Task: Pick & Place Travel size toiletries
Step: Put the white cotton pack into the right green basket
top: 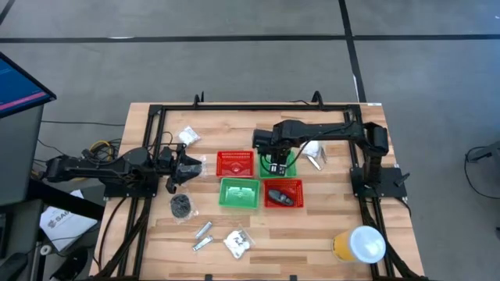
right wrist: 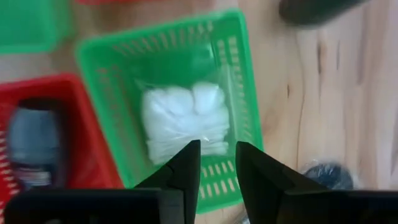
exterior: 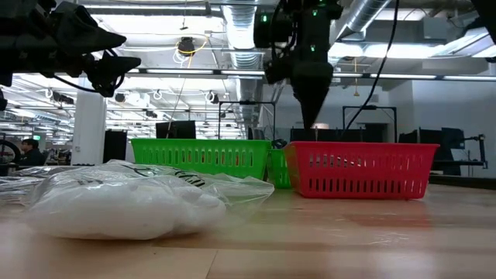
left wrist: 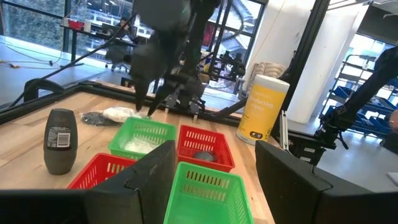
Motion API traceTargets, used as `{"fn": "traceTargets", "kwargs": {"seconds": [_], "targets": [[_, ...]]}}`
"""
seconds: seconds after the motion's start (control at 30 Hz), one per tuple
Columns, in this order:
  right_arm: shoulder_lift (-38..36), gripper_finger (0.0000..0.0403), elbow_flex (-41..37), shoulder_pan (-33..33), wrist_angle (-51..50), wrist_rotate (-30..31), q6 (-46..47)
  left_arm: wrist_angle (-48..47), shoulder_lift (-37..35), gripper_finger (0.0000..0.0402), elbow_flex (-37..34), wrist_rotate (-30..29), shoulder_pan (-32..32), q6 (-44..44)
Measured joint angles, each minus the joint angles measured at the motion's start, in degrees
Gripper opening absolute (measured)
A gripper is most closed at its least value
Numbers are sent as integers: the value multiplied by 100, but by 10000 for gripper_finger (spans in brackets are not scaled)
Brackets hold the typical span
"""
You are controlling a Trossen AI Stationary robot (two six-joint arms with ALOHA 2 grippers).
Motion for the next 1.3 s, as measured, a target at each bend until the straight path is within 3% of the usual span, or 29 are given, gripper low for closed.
{"fn": "traceTargets", "kwargs": {"seconds": [0.3, 0.57, 0.93, 1.13, 1.3], "targets": [[-933, 92, 9, 147, 83, -5, 193, 24, 172, 213, 1, -1, 0, 0], [-1048, 92, -149, 49, -174, -2, 299, 91, 251, 213, 0, -2, 2, -2], [-2889, 92, -3007, -811, 1464, -11, 604, 135, 275, 213, 2, -2, 2, 0], [-3604, 92, -3834, -1408, 1651, 0, 695, 247, 275, 213, 2, -2, 2, 0], [-3707, 92, -4081, -1834, 1815, 0, 756, 260, 275, 213, 0, -2, 0, -2]]}}
